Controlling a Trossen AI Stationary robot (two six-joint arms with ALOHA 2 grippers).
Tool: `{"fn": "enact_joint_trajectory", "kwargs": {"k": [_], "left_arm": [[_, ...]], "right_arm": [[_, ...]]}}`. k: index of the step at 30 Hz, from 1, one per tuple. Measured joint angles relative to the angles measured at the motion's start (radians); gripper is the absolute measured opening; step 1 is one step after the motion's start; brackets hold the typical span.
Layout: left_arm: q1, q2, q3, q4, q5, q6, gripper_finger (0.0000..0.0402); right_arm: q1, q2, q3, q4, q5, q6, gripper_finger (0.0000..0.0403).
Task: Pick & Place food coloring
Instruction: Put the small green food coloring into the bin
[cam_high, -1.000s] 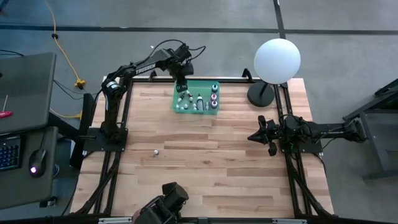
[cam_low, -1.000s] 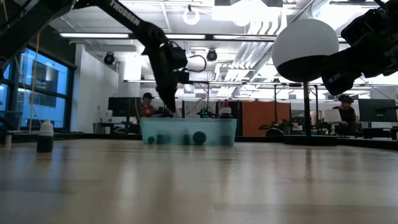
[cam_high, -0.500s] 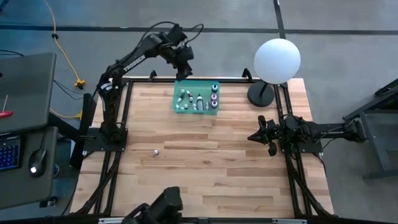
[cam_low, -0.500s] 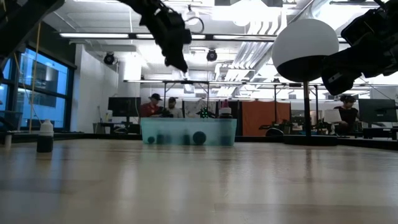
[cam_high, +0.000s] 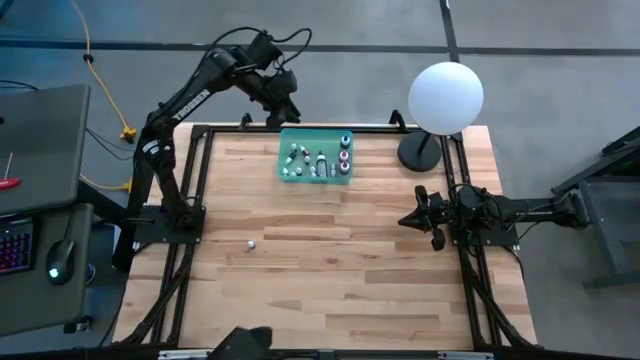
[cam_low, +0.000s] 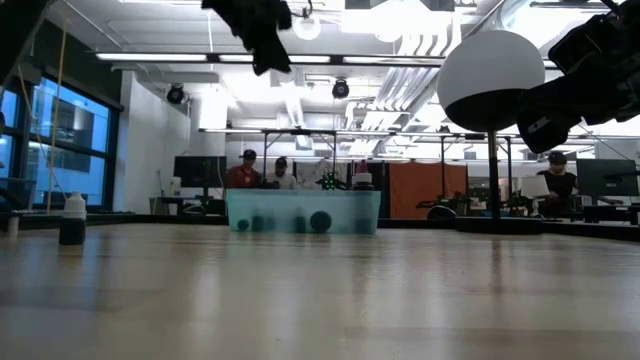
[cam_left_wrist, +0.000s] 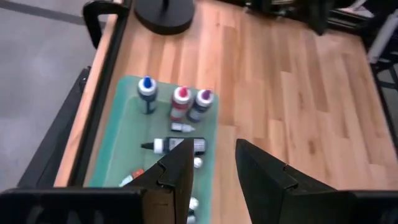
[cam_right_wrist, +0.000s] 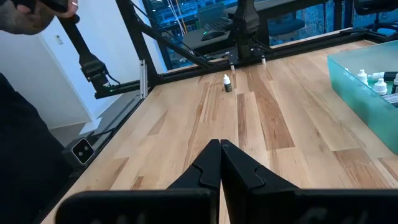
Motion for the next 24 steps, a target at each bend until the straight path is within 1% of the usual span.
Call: {"fn": "enact_joint_trajectory", "kwargs": {"k": [5,9,14,20,22,24], "left_arm": [[-0.020,-0.081,0.000,-0.064,0.006,0.008,0.0117],[-0.047,-0.172,-0.016,-0.091,0.004,0.002,0.0117],[-0.101,-0.282,-0.064,-0.134,-0.056,-0.026,0.0117],[-0.204,-0.416,-0.182,-0.154,-0.079,-0.130,0.0117],[-0.246,-0.460,-0.245,-0.159,-0.119,-0.179,0.0117],[-0.285,-0.509,-0.320,-0.158,-0.187,-0.222,0.0117]], "right_arm": [[0.000,0.000,0.000,0.000,0.000,0.000,0.0000],[0.000,0.000,0.000,0.000,0.000,0.000,0.0000],[0.000,0.000,0.000,0.000,0.000,0.000,0.0000],[0.000,0.000,0.000,0.000,0.000,0.000,0.0000],[0.000,0.000,0.000,0.000,0.000,0.000,0.0000],[0.000,0.000,0.000,0.000,0.000,0.000,0.0000]]}}
